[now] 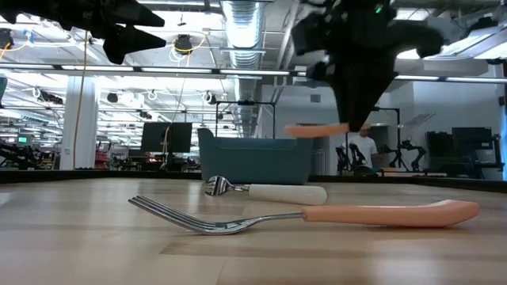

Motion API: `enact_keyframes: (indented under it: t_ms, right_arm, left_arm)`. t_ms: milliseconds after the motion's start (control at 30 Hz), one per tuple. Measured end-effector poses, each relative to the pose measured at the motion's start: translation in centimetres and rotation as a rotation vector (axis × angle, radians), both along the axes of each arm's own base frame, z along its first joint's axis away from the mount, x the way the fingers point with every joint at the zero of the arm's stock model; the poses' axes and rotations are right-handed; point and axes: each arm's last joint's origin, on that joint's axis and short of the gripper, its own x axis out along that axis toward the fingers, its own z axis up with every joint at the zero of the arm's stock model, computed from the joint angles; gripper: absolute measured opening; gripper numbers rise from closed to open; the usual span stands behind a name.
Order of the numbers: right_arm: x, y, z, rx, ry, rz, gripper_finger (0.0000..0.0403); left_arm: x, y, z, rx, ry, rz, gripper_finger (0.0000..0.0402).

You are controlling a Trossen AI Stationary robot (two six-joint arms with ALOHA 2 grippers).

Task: Sort silverware by color (type)
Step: Put the orange fork into the bottom left orange bin

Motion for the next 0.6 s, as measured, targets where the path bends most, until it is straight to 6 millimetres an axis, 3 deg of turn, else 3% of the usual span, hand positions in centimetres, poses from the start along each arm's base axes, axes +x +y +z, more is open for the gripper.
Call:
enact_keyframes:
  t_ms: [367, 600]
  right_arm:
    - [-2.8, 5.2, 2.0, -0.113, 0.134, 0.246, 0.0073]
    - [-5.3, 8.6, 5.1, -0.134, 0.036, 0.367, 0.0073]
  left_arm:
    - [0.0, 0.0, -0.2, -0.008, 0.019, 0.004, 0.0235]
    - [0.0, 0.0, -0.2, -0.008, 0.017, 0.005, 0.0235]
